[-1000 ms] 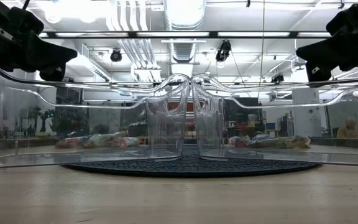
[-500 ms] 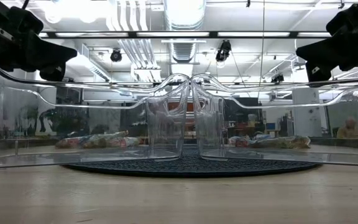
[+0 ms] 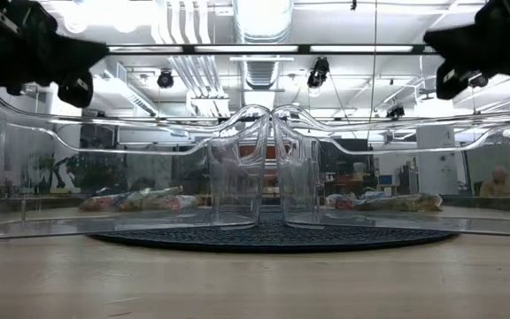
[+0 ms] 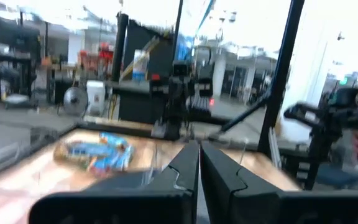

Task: Pick and place Granola Bars by type
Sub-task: Put the right blue granola bar into the top transparent bin

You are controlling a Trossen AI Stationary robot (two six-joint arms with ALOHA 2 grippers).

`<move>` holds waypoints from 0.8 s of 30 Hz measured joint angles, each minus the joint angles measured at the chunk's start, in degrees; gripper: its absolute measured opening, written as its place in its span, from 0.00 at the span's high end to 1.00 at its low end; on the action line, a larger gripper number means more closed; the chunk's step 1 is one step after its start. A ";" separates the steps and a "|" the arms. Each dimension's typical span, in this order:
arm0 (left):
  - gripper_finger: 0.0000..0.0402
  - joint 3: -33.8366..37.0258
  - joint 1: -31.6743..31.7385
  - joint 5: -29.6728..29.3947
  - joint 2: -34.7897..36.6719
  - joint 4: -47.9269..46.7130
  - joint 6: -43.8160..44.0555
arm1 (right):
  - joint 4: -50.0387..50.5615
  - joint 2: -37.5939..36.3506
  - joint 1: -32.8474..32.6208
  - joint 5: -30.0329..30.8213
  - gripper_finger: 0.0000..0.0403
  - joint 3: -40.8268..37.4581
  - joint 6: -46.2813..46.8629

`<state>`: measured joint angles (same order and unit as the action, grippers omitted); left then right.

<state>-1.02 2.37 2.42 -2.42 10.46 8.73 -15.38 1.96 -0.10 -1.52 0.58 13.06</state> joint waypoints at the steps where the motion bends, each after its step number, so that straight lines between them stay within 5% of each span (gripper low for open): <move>1: 1.00 0.00 -0.01 0.00 0.01 1.74 0.01 | -1.67 -0.01 0.00 0.02 0.98 0.00 -0.02; 18: 1.00 -0.64 -0.02 -3.07 0.02 39.76 4.68 | -30.91 -0.01 0.00 10.73 0.98 0.03 3.22; 24: 1.00 -5.98 -0.02 -4.92 -0.64 39.76 4.63 | -29.84 1.73 0.02 14.01 0.98 3.89 9.29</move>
<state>-6.99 2.35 -2.50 -3.05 50.21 13.36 -45.22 3.69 -0.08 12.49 4.47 22.35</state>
